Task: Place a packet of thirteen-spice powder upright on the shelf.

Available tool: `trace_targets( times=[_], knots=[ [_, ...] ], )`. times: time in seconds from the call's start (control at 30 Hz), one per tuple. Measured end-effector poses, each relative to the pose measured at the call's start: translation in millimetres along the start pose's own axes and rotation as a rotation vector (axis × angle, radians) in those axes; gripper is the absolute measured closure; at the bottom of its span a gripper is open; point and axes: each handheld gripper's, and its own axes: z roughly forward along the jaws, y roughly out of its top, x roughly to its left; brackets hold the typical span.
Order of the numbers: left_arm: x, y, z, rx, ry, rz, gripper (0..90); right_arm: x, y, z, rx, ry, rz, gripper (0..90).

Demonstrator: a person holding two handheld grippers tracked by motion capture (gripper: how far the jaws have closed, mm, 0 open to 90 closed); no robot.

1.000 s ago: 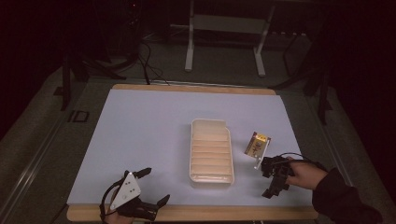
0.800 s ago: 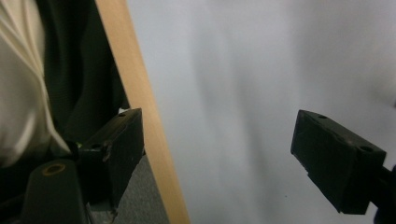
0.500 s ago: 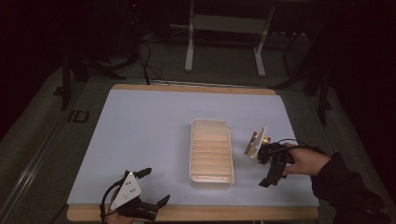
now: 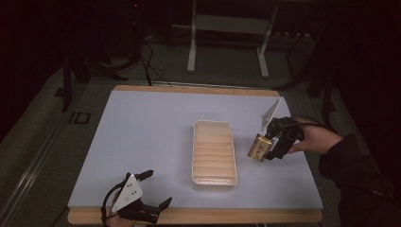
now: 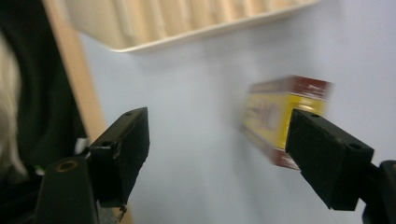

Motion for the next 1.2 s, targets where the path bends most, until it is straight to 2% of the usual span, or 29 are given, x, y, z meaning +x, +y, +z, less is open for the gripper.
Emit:
trace_targets(
  times=[0.2, 0.4, 0.5, 0.77, 0.83, 1.07, 1.2],
  knots=[
    [0.0, -0.1, 0.3, 0.002, -0.001, 0.0, 0.0, -24.4, -0.4, 4.2, 0.025, -0.006, 0.066, 25.2],
    [0.1, -0.2, 0.3, 0.003, -0.002, 0.0, 0.0, -36.5, -0.2, 13.8, 0.037, -0.005, 0.09, 25.2],
    [0.0, -0.3, 0.3, 0.003, -0.003, 0.0, 0.0, -43.8, 0.1, 23.8, 0.053, 0.02, 0.107, 26.2],
    [-0.1, -0.5, 0.9, 0.006, -0.005, 0.001, 0.0, -51.3, 3.6, 46.3, 0.126, 0.062, 0.128, 34.8],
    [-0.4, -0.6, 1.0, 0.008, -0.007, 0.001, 0.0, -52.3, 4.7, 49.9, 0.136, 0.076, 0.13, 40.6],
    [-0.5, -0.7, 1.0, 0.009, -0.007, 0.002, 0.0, -53.5, 8.8, 58.4, 0.174, 0.092, 0.121, 52.8],
    [-0.7, -0.7, 0.9, 0.01, -0.007, 0.003, 0.0, -54.8, 9.9, 61.9, 0.2, 0.076, 0.131, 59.4]
  ],
)
